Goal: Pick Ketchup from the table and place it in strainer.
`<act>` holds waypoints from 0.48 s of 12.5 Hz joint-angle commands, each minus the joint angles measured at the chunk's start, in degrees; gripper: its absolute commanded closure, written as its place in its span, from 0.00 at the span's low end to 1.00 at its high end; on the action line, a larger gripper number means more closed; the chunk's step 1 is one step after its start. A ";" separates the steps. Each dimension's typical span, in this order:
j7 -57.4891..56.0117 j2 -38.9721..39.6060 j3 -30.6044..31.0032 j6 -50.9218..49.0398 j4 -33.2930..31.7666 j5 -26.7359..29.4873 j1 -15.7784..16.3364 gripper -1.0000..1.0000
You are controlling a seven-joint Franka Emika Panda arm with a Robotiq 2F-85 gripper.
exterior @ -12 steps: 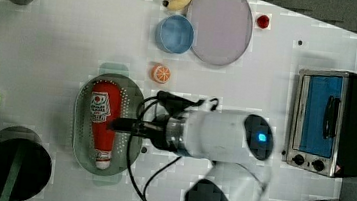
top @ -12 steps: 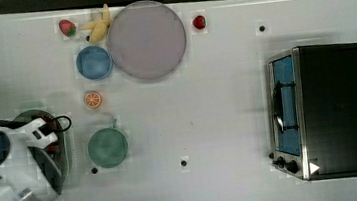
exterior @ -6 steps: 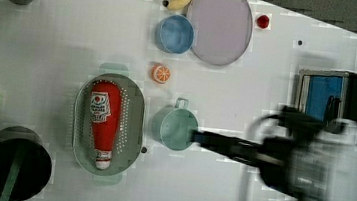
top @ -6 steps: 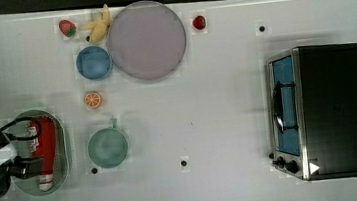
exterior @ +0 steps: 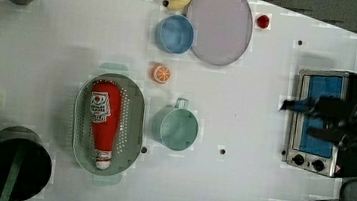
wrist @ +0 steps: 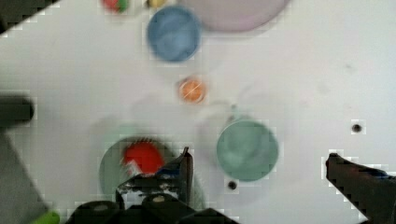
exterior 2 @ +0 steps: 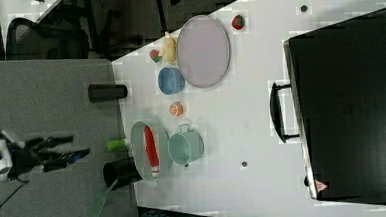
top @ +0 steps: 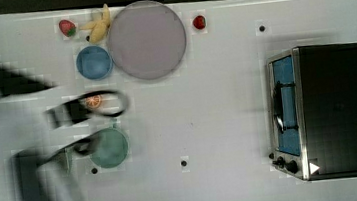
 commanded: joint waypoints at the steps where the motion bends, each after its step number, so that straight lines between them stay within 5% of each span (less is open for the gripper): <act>1: 2.94 1.09 -8.72 -2.59 0.74 -0.05 -4.27 0.00; 6: -0.42 0.82 -17.72 -4.13 0.70 -1.98 -4.49 0.00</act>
